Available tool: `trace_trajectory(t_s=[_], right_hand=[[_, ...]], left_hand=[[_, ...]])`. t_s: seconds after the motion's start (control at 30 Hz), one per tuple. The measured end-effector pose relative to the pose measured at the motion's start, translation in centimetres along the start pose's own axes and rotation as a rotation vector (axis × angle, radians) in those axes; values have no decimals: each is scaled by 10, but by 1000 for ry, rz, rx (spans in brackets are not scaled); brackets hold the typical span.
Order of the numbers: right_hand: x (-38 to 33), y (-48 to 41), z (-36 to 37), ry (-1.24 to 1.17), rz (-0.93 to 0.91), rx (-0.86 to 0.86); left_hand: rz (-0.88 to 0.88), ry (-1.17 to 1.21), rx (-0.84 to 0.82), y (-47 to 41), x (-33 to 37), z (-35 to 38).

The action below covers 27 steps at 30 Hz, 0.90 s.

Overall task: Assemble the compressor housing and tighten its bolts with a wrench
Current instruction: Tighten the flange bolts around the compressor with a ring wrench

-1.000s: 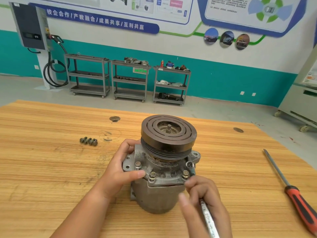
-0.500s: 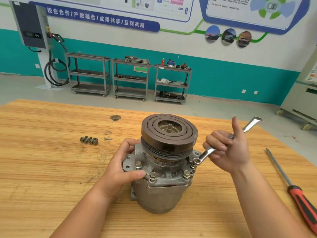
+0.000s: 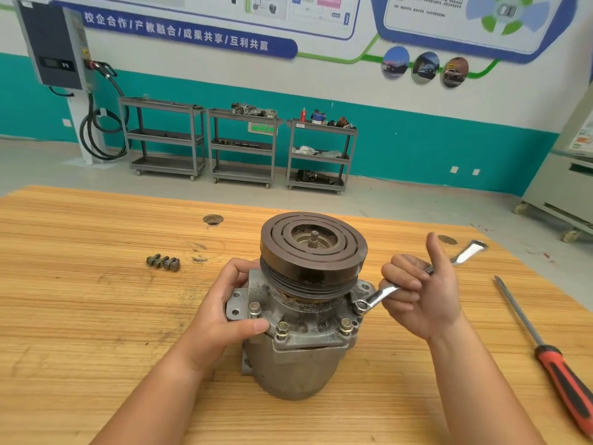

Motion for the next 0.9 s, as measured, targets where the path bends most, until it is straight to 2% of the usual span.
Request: trace_trajectory(t_s=[0.27, 0.4, 0.5, 0.57, 0.63, 0.73, 0.77, 0.83, 0.9], right_hand=[[34, 81, 21, -19, -560, 399], [60, 95, 43, 205, -672, 496], [73, 96, 58, 457, -752, 505], [81, 94, 73, 615, -781, 451], [76, 97, 81, 637, -792, 405], [39, 109, 87, 769, -908, 324], [26, 109, 81, 720, -899, 291], [2, 103, 60, 382, -796, 229], [-10, 81, 40, 126, -599, 157]], left_hand=[[-3, -20, 1, 0, 0, -1], [-14, -28, 9, 1, 1, -1], [-11, -42, 9, 0, 2, 0], [-7, -43, 10, 0, 3, 0], [-8, -34, 11, 0, 3, 0], [-18, -30, 16, 1, 1, -1], [-19, -34, 15, 1, 0, -1], [-20, -37, 10, 1, 0, -1], [-28, -27, 13, 2, 0, -1]])
Point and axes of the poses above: each hand's wrist, its own y-axis away from the middle knuckle, its own z-axis out of the palm, x = y × z, the point moved 7 cm from there along -y, towards the middle knuckle, and after that the axes turned 10 degrees about z, right-handed, at the moved point
